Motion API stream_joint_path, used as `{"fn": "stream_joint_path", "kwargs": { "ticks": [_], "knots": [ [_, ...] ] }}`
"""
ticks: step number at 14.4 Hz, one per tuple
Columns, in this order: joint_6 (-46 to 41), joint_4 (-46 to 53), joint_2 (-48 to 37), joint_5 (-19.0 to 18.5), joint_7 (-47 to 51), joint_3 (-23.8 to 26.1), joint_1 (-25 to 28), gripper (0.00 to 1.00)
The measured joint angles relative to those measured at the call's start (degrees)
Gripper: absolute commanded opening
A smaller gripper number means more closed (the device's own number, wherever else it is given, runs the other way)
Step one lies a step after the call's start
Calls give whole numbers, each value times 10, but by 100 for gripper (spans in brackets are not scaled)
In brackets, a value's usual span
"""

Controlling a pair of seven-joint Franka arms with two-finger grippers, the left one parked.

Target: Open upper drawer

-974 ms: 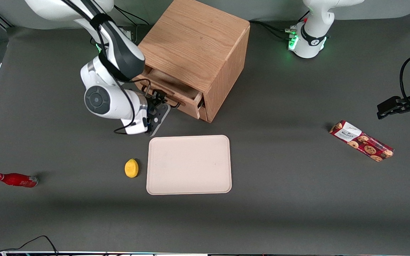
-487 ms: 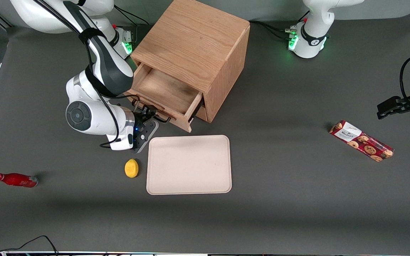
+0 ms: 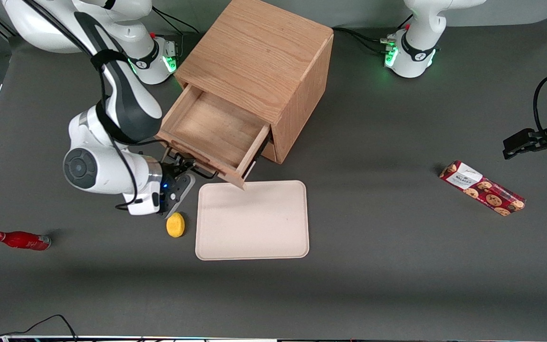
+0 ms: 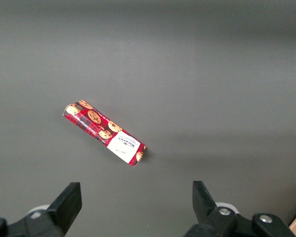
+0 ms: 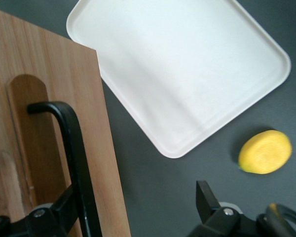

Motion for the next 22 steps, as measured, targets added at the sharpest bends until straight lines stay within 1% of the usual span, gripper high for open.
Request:
{"fn": "stream_joint_path", "kwargs": {
  "ticks": [5, 9, 14, 17, 19, 21, 22],
  "knots": [
    [-1, 20, 11, 0, -29, -17, 0, 100],
    [-25, 61, 28, -21, -44, -30, 0, 100],
    [-53, 115, 50, -26, -69, -52, 0, 100],
    [-94, 150, 51, -26, -76, -58, -1, 100],
    [-138, 188, 44, -29, -76, -58, 0, 100],
    [-173, 213, 13, -35, -68, -59, 0, 100],
    [-195, 218, -15, -37, -47, -60, 0, 100]
  ]
}}
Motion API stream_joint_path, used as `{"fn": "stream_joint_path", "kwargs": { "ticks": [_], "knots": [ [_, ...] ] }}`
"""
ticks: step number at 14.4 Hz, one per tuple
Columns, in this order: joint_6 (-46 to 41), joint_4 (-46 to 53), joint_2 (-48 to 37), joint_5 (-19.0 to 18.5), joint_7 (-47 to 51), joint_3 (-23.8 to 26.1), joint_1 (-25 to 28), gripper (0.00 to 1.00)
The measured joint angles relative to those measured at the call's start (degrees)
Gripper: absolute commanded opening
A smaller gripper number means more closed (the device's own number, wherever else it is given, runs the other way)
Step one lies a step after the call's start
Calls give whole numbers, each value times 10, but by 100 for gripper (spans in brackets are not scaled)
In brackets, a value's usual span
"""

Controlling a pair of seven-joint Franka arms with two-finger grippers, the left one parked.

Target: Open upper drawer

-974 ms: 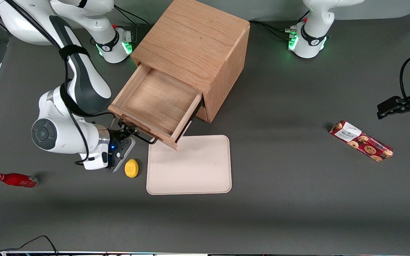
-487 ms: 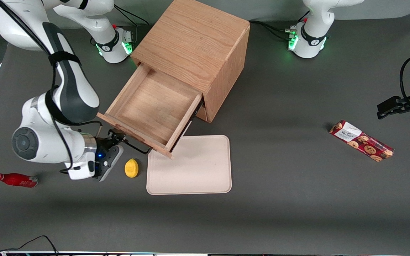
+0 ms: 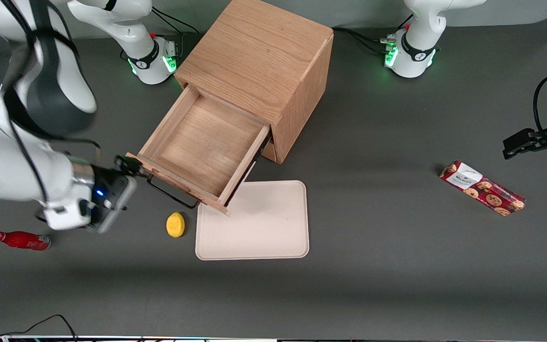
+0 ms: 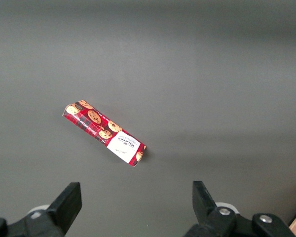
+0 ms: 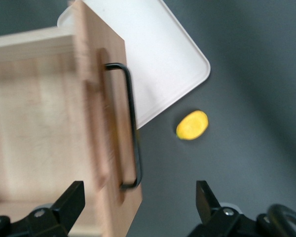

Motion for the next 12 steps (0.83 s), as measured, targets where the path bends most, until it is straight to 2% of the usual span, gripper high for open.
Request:
{"fn": "stream_joint_path", "kwargs": {
  "ticks": [4, 7, 10, 12],
  "knots": [
    [-97, -20, -130, -4, 196, -1, 3, 100],
    [-120, -100, -218, -4, 324, 0, 6, 100],
    [-113, -192, -283, -7, 360, -16, 6, 100],
    [-103, -208, -286, -8, 361, -62, 5, 100]
  ]
}}
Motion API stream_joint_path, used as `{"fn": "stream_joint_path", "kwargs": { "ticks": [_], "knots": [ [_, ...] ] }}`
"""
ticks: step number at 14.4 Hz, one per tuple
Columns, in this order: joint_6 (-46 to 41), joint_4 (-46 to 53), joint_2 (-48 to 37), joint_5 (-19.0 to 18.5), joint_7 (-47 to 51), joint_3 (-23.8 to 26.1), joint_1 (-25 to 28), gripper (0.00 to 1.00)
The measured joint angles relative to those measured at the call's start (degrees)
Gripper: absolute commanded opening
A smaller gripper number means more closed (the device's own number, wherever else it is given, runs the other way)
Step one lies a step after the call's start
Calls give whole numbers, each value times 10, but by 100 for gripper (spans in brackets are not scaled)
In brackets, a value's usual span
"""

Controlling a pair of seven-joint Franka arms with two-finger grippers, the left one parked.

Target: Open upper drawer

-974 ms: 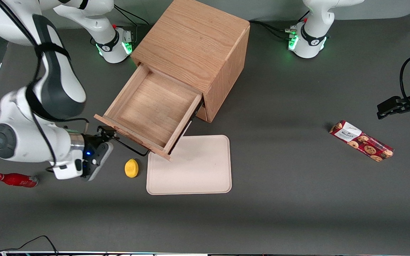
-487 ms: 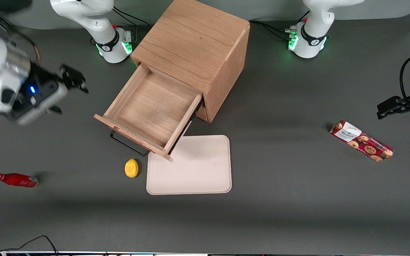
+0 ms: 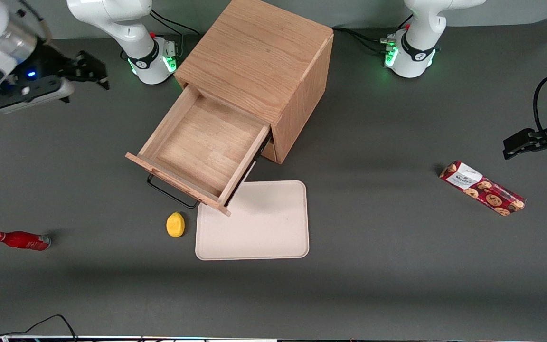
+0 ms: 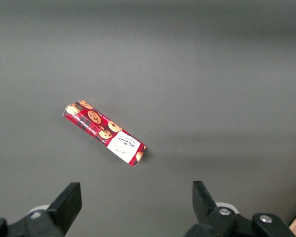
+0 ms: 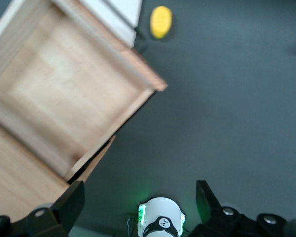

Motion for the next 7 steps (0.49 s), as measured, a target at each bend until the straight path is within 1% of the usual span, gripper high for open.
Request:
{"fn": "stream_joint_path", "kwargs": {
  "ticks": [2, 3, 7],
  "knots": [
    [3, 0, 5, 0, -17, -39, -3, 100],
    [4, 0, 4, 0, -12, -44, -4, 100],
    [5, -3, -24, -2, 93, -30, 1, 100]
  ]
}}
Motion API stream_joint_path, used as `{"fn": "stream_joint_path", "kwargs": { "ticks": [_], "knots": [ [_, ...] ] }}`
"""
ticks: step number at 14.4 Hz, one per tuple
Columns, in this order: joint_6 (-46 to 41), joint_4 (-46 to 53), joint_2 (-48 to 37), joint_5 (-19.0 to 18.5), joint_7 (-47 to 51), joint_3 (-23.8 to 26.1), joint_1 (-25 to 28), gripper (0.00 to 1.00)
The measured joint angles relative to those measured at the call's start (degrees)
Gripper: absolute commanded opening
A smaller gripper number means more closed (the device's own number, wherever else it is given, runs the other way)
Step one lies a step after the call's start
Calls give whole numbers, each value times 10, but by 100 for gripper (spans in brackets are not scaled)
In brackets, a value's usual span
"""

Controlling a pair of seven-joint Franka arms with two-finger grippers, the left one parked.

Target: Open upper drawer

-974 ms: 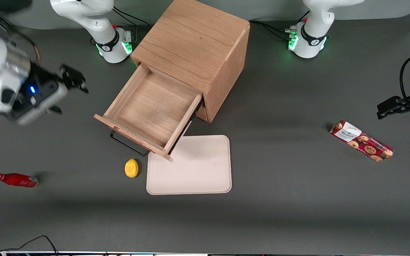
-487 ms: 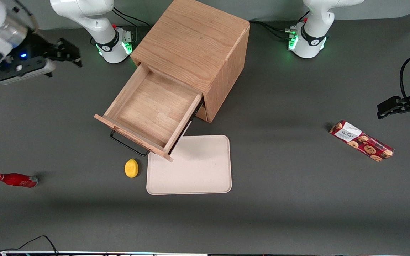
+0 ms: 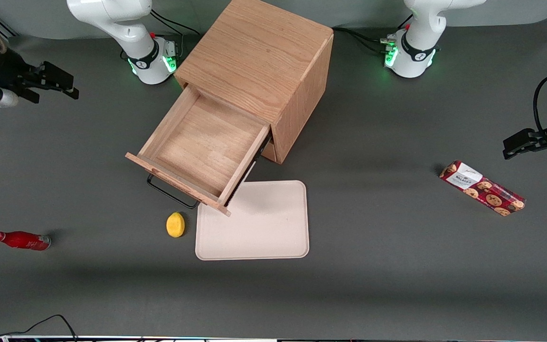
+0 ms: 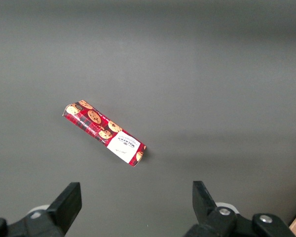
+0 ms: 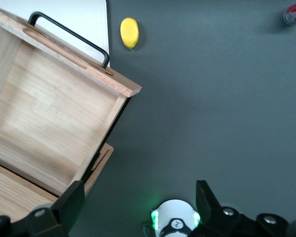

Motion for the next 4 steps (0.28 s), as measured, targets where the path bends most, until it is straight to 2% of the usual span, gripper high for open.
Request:
{"fn": "stream_joint_path", "kwargs": {
  "ticks": [4],
  "knots": [
    [1, -16, -23, -23, 20, 2, -1, 100]
  ]
}}
